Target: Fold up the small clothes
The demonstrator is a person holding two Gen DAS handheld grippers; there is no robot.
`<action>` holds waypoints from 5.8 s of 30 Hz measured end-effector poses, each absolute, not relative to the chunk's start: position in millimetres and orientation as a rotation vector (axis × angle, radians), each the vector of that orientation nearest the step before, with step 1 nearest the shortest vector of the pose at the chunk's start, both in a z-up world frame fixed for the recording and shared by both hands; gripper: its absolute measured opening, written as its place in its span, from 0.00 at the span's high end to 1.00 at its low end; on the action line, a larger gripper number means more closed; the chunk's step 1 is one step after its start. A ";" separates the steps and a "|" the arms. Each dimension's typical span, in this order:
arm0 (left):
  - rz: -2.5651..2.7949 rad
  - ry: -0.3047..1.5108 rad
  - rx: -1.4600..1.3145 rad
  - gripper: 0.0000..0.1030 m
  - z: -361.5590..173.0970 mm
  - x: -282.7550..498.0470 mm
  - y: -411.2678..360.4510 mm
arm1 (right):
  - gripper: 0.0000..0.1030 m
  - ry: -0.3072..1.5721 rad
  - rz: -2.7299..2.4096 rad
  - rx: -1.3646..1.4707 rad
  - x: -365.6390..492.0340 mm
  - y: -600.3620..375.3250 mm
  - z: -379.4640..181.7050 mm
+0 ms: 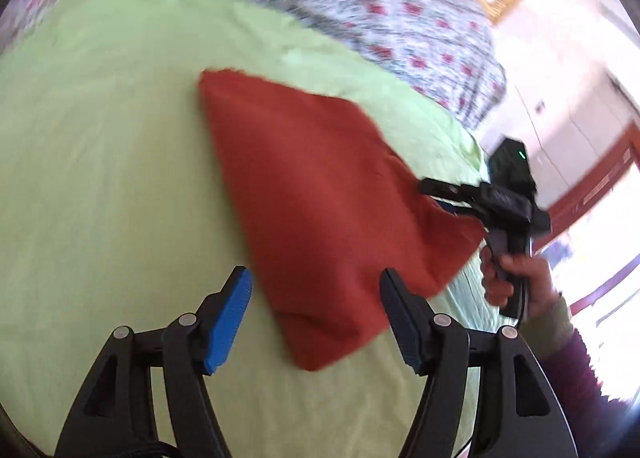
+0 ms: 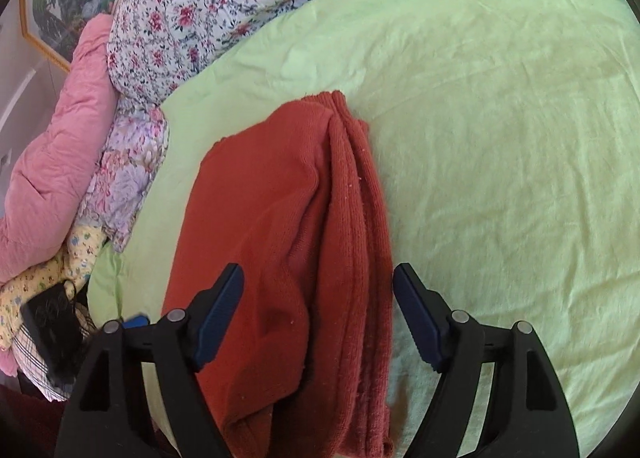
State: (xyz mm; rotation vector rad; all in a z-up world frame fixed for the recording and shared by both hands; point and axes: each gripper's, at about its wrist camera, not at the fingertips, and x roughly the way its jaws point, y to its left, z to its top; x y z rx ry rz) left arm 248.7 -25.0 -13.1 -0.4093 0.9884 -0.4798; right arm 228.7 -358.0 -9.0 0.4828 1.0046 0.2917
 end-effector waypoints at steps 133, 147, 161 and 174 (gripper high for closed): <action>-0.215 0.961 -0.159 0.95 -17.6 87.6 91.1 | 0.92 0.872 0.334 0.377 121.9 -185.6 -24.8; -0.320 1.002 -0.153 0.96 -8.8 71.1 97.0 | 0.80 0.955 0.222 0.391 109.7 -199.2 -43.8; -0.361 1.040 -0.242 0.95 -44.8 120.2 84.8 | 0.80 0.936 0.265 0.297 135.9 -155.5 -54.4; -0.356 0.950 -0.228 0.79 7.7 123.5 94.2 | 0.63 0.831 0.277 0.365 140.4 -171.3 -12.4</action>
